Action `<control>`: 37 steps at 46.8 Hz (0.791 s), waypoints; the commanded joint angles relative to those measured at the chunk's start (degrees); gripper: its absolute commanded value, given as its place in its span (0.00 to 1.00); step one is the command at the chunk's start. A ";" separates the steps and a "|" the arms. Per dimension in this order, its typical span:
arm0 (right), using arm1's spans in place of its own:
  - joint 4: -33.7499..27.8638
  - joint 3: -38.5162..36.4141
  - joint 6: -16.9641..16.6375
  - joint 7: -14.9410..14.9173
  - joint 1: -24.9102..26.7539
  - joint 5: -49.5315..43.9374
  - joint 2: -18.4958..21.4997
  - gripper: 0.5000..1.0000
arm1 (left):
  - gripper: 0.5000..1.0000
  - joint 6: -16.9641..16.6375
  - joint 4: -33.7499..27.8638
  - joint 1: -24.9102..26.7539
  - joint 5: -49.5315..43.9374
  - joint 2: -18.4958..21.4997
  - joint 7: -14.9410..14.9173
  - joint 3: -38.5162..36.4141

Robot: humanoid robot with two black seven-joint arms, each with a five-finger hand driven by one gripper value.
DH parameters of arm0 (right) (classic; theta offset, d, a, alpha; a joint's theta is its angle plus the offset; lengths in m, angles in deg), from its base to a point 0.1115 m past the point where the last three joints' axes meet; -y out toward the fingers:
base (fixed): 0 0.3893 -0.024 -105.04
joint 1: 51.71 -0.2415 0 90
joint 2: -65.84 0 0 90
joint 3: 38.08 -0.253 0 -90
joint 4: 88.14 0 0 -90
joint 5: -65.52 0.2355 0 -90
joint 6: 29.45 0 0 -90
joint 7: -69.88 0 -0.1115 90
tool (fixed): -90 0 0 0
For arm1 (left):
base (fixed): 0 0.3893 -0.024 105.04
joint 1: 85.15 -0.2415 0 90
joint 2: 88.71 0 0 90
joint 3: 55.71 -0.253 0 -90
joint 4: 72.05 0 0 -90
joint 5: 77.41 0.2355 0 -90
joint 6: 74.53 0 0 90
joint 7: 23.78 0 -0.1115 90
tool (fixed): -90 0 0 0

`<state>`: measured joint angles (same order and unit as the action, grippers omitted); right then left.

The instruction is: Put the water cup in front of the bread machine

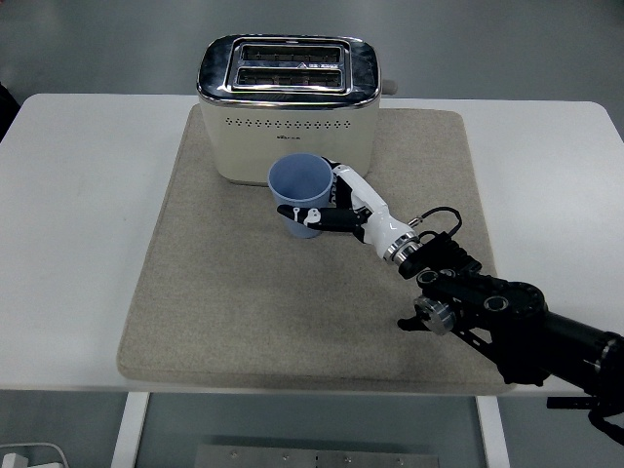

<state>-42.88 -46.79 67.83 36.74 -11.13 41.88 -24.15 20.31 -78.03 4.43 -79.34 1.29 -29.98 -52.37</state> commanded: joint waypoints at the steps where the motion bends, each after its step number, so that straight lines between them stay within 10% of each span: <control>1: -0.09 -0.08 0.10 -0.08 0.29 0.00 0.00 0.49 | 1.00 0.00 0.00 -0.02 0.00 0.00 -0.04 0.00; 15: -0.09 -0.08 0.98 0.09 0.55 0.00 0.00 0.83 | 1.00 0.00 0.00 -0.02 0.00 0.00 0.05 0.00; 37: 0.00 -0.17 0.98 0.09 0.82 0.09 0.00 0.84 | 1.00 0.00 0.00 0.07 0.00 0.00 -0.04 0.00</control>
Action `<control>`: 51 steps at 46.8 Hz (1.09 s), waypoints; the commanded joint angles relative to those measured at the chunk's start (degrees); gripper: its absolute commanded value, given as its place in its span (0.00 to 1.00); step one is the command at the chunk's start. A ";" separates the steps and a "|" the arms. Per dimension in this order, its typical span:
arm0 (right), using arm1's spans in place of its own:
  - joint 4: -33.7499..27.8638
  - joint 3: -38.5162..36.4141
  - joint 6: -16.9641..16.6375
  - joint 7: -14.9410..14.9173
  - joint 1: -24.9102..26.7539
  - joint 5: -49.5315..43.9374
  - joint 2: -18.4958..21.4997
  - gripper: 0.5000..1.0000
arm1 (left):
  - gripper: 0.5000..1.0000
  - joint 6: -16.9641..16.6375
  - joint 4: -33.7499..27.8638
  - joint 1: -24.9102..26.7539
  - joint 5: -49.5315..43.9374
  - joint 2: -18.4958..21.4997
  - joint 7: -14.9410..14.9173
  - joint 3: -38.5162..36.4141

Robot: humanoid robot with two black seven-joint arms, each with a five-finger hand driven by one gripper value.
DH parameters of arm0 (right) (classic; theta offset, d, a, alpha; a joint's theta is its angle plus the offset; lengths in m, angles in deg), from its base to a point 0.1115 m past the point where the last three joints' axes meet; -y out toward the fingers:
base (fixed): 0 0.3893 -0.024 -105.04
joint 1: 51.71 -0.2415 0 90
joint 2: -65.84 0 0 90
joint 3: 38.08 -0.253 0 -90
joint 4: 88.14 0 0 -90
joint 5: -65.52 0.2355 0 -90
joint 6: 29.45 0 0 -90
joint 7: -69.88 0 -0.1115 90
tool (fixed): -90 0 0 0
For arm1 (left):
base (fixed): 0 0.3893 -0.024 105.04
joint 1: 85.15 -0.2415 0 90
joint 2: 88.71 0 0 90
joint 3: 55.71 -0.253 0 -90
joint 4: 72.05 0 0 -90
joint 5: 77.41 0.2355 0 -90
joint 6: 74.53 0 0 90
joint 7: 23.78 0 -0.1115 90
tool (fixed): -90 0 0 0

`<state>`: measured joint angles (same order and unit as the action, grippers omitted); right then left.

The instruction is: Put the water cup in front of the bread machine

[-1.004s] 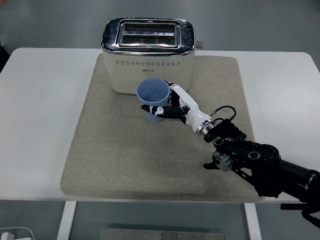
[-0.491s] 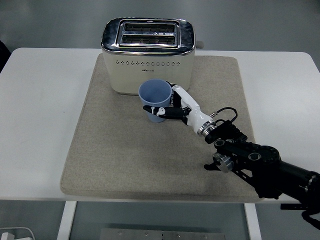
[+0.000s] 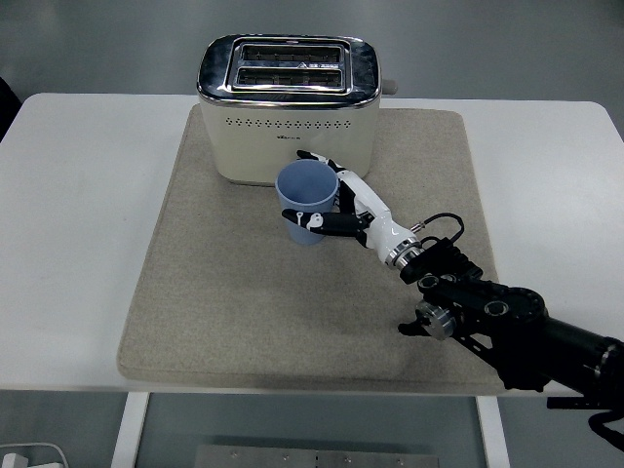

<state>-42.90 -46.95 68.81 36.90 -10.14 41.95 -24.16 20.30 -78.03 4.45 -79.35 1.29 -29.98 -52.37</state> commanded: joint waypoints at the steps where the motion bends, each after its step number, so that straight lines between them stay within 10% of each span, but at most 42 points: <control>1: 0.11 0.00 0.00 -0.07 -0.17 0.02 0.00 0.84 | 1.00 0.01 0.00 -0.04 0.00 0.00 -0.04 0.00; 51: 0.20 0.96 -0.27 0.02 -0.09 0.02 0.00 0.84 | 1.00 0.01 0.00 -0.04 0.00 0.00 -0.04 0.00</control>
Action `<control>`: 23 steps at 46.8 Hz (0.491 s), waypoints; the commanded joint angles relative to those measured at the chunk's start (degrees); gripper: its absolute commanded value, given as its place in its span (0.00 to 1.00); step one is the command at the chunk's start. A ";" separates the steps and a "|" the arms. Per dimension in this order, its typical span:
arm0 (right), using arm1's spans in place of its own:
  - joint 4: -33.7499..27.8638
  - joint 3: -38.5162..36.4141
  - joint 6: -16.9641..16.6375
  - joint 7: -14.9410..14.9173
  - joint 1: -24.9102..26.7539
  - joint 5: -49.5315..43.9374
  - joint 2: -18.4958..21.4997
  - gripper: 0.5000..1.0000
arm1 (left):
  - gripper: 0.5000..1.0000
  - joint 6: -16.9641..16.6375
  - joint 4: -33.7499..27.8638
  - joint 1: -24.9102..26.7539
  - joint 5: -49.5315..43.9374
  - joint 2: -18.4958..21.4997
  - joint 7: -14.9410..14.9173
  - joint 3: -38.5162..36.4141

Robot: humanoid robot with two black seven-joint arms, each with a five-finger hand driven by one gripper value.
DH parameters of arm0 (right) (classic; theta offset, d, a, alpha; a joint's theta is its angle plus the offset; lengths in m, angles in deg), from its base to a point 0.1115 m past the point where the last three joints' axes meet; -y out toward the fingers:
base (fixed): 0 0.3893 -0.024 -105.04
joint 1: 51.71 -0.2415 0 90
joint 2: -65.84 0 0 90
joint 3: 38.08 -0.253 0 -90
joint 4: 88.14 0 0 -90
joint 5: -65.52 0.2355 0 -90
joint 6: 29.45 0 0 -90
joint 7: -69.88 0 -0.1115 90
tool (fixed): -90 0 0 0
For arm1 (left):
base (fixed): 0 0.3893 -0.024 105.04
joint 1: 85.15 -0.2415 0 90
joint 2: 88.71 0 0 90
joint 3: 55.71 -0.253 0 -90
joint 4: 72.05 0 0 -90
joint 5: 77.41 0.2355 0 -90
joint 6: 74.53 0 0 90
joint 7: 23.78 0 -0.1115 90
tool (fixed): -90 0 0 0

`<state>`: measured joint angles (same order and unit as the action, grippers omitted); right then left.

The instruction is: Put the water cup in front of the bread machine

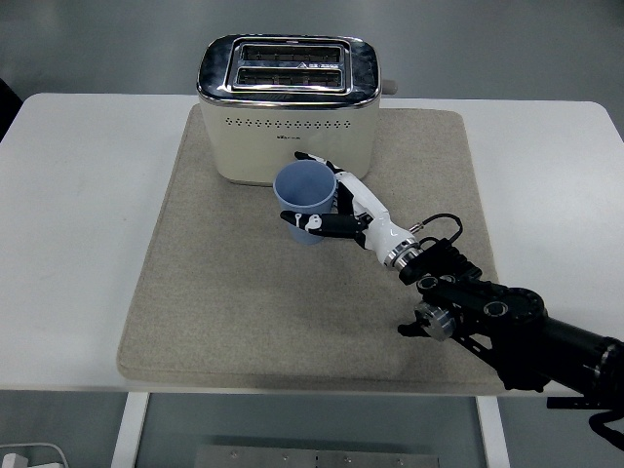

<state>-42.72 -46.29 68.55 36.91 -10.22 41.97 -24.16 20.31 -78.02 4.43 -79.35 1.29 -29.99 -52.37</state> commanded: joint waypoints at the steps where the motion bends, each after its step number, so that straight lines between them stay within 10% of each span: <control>1: 0.01 0.39 0.00 0.01 0.00 0.00 0.00 0.84 | 1.00 -0.01 -0.01 -0.02 0.00 0.00 -0.03 0.00; 23: 0.01 1.53 -0.18 0.01 0.00 0.09 -2.37 0.84 | 1.00 -0.01 -0.01 -0.02 0.00 0.00 -0.03 0.00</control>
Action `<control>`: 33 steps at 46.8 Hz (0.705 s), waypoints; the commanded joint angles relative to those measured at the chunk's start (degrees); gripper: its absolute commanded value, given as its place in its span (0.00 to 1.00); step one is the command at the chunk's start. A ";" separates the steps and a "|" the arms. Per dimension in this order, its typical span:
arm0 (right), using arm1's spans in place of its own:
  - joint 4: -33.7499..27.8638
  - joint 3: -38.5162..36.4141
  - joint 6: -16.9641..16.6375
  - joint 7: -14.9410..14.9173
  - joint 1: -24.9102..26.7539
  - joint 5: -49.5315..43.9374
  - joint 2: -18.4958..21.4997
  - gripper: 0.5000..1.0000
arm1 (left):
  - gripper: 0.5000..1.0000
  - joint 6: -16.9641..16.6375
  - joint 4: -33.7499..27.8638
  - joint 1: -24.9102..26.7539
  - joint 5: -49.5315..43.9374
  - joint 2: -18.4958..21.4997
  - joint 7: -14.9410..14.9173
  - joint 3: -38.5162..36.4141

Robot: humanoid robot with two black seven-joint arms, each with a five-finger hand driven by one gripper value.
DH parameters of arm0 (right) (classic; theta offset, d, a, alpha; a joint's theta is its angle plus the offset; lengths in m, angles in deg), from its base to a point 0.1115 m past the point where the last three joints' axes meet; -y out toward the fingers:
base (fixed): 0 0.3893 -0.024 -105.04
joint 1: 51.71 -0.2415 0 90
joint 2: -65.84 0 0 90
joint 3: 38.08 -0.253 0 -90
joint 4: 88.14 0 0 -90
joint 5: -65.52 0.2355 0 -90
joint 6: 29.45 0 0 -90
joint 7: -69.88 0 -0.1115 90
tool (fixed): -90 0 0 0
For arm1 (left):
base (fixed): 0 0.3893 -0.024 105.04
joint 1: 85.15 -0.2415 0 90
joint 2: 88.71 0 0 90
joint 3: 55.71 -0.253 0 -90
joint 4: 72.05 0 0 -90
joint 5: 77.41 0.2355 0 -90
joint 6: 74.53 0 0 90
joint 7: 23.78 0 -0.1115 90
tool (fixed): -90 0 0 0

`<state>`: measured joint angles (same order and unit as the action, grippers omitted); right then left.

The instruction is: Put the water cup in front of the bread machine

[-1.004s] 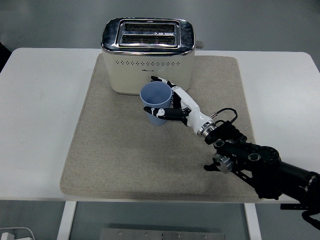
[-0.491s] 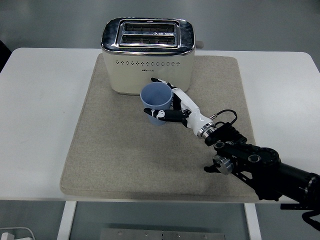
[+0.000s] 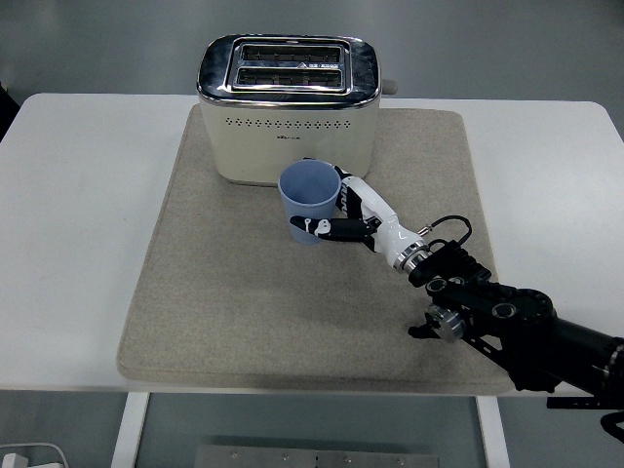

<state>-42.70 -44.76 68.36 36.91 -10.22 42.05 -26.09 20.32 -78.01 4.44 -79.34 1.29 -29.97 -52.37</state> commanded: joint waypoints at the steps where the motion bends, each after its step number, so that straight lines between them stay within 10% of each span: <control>1: -0.01 0.09 0.01 0.01 0.00 0.01 -0.70 0.84 | 1.00 -0.01 -0.02 -0.03 0.00 0.00 0.04 0.00; 33: 3.42 -0.08 -0.08 0.01 0.61 0.27 -7.82 0.84 | 1.00 -0.01 -0.02 -0.03 0.00 0.00 0.04 0.00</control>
<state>-39.91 -44.75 68.20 36.93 -9.61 42.33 -33.12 20.31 -78.02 4.42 -79.35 1.29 -29.98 -52.38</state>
